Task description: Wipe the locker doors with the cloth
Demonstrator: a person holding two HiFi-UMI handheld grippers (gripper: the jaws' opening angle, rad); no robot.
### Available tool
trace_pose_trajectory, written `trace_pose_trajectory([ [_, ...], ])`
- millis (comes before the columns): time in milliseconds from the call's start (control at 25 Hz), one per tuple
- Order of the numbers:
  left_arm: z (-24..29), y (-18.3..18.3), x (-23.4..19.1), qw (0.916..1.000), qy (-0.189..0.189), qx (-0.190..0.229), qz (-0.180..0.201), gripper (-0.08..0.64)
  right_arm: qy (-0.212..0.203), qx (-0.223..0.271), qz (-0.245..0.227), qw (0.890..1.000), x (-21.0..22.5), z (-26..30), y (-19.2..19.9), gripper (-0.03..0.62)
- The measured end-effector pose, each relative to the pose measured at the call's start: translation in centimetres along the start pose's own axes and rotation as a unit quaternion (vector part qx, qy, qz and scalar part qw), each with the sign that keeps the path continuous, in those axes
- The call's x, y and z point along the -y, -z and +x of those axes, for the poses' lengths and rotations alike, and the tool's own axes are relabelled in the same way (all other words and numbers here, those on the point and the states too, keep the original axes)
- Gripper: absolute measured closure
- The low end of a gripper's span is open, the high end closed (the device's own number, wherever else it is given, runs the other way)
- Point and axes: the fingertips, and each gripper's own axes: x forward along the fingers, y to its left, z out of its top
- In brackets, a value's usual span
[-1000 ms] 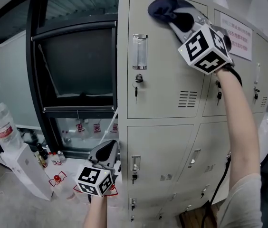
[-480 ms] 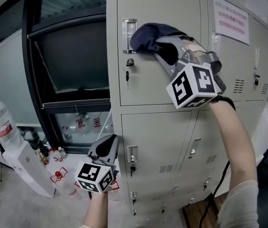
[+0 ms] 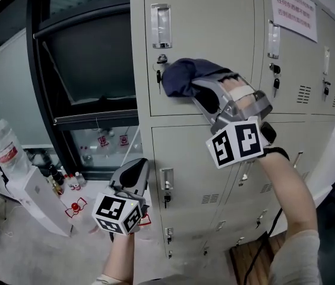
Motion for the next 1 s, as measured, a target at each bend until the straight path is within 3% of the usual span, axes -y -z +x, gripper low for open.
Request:
trace_pose_trajectory([
  [320,-0.4,0.2,-0.5,1.0000,-0.007,-0.001,-0.002,0.561,-0.045,0.025,-0.016,0.999,-6.5,-1.4,-1.6,0.532],
  [520,0.3,-0.3,-0.2,1.0000,-0.002,0.003,0.000,0.561,-0.042,0.042,-0.027,0.998,-7.0,-2.0,-1.6,0.532],
  [720,0.6,-1.2,-0.8,0.9999,-0.007,0.012,0.008,0.561,0.010,0.037,0.016,0.999,-1.6,-2.3,0.4,0.531],
  [1000,1.7,-3.2,-0.9,0.9997,-0.006,0.021,0.008,0.561,0.090,-0.012,-0.004,0.996,9.9,-1.5,6.4,0.531],
])
